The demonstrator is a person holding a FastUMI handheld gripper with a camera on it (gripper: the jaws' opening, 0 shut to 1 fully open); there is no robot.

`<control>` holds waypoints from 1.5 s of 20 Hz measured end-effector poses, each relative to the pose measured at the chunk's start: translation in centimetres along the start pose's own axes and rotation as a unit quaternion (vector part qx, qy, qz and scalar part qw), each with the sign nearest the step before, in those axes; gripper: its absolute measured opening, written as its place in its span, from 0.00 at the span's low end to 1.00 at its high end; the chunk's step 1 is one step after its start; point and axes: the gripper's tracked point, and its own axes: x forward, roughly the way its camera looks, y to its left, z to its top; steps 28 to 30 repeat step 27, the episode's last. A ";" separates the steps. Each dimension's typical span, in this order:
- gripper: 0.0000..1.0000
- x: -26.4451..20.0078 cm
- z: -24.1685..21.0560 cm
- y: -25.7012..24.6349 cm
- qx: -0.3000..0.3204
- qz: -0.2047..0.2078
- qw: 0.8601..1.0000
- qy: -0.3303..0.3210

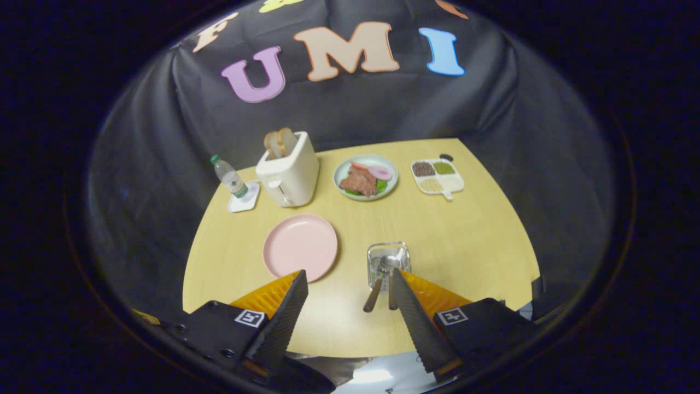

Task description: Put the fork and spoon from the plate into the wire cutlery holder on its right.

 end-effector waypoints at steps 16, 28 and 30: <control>0.97 -7.5 9.8 3.4 -0.016 -0.023 0.924 -0.382; 0.97 -6.2 8.2 4.7 0.021 -0.010 0.925 -0.379; 0.97 -6.2 8.2 4.7 0.021 -0.010 0.925 -0.379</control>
